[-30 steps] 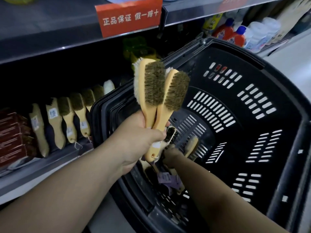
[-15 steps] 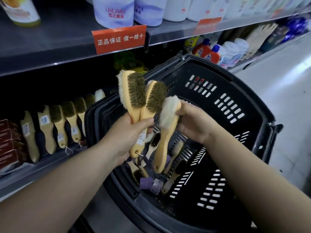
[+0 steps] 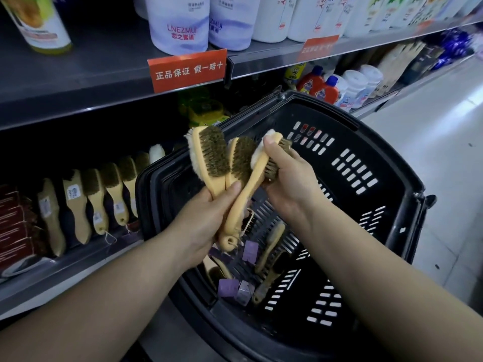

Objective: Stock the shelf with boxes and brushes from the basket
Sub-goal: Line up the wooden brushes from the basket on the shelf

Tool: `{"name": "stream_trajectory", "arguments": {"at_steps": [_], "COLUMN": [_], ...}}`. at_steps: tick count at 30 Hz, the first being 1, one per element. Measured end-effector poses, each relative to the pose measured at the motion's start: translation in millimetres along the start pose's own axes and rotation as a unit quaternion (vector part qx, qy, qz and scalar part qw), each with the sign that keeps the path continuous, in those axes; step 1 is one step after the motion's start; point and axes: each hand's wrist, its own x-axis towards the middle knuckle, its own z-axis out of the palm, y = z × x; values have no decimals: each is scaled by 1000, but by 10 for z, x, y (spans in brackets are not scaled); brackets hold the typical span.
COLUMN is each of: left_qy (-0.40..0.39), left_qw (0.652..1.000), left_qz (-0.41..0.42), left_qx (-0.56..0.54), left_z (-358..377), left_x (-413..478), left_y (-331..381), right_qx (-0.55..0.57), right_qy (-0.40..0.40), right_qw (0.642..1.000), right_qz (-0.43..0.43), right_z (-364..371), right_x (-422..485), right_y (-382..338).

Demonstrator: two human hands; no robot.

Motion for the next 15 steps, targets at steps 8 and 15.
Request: {"name": "stream_trajectory", "arguments": {"at_steps": [8,15], "left_qy": [-29,37], "left_qw": [996,997], "left_qz": [-21,-14], "left_qx": [83,66], "left_z": [-4,-11], "left_x": [-32,35], "left_y": [14,-28], "right_qx": [-55,-272], "right_qy": [39,69], "right_qw": [998,955], "right_qz": [4,95], "right_z": [-71,-598], "right_x": [61,598], "right_y": [82,159]}}
